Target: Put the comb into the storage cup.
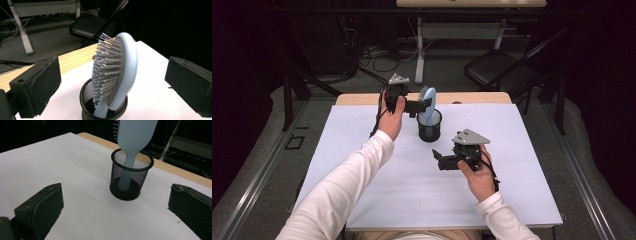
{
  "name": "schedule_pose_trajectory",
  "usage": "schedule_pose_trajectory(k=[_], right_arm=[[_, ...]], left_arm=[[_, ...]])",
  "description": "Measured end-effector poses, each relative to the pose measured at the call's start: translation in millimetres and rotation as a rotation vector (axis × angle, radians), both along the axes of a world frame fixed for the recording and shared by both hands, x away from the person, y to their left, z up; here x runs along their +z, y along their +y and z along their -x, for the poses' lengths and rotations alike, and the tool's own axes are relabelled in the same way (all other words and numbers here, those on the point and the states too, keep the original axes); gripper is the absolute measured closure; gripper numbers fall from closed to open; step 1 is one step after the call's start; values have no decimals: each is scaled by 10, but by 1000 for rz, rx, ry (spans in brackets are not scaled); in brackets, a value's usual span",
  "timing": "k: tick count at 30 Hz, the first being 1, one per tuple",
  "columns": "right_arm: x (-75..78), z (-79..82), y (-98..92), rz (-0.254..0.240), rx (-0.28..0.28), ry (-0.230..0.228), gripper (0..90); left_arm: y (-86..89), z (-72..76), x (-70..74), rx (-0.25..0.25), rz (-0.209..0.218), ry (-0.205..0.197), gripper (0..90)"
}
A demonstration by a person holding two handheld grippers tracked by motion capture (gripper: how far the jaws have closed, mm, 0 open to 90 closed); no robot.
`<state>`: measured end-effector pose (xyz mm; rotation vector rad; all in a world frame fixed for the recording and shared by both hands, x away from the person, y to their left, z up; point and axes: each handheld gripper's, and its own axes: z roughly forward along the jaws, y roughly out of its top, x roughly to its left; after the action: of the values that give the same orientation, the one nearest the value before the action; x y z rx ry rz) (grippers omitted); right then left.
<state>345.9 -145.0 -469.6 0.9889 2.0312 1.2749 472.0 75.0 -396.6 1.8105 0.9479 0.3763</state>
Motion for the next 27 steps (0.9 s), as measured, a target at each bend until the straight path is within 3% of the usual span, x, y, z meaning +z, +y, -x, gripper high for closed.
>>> schedule_pose_trajectory(k=[14, 27], right_arm=[[4, 7, -6, 5, -5, -2, 0], [21, 8, -2, 4, -4, -12, 0]], left_arm=[[91, 150, 16, -63, -26, 31, 6], [238, 314, 80, -81, -51, 29, 6]])
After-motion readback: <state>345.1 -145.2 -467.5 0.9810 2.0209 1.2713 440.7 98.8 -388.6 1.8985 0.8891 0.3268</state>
